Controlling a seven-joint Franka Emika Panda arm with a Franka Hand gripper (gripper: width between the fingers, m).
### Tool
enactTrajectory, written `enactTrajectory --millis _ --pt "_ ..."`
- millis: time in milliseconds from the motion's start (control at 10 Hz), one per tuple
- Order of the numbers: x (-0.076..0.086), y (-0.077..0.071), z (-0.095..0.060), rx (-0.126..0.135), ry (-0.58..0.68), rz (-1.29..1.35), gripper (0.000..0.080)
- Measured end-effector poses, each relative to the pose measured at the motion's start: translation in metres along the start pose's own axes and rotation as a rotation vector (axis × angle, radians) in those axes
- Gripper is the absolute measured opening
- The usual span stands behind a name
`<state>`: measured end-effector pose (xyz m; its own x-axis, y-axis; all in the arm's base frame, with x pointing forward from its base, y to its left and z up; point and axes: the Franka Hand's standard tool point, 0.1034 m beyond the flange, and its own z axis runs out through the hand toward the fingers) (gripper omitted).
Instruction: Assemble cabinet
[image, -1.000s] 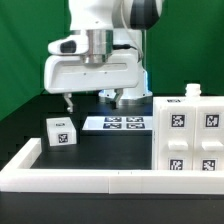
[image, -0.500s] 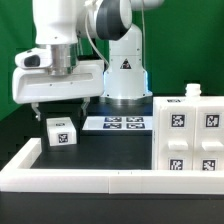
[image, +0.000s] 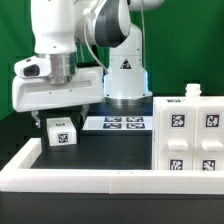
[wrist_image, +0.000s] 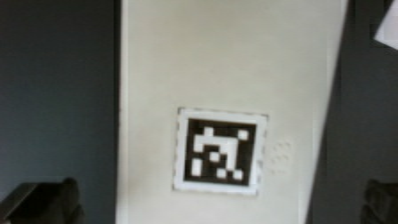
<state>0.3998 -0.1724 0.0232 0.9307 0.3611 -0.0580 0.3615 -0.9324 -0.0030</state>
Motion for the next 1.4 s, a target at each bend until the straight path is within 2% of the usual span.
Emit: enactTrajectory --millis 400,600,1000,1200,1400 --pt "-0.007 -0.004 0.010 -0.003 -0.005 0.000 0.0796" --pt "-0.008 -0.007 0.014 -0.003 -0.008 -0.003 0.0559" --pt "-0.007 -0.007 0.013 -0.004 -0.008 -0.009 0.0560" --pt "0.016 -0.018 -0.020 -0.012 0.024 -0.045 0.0560" --pt "0.037 -0.032 -0.044 -0.021 0.052 -0.055 0.0560"
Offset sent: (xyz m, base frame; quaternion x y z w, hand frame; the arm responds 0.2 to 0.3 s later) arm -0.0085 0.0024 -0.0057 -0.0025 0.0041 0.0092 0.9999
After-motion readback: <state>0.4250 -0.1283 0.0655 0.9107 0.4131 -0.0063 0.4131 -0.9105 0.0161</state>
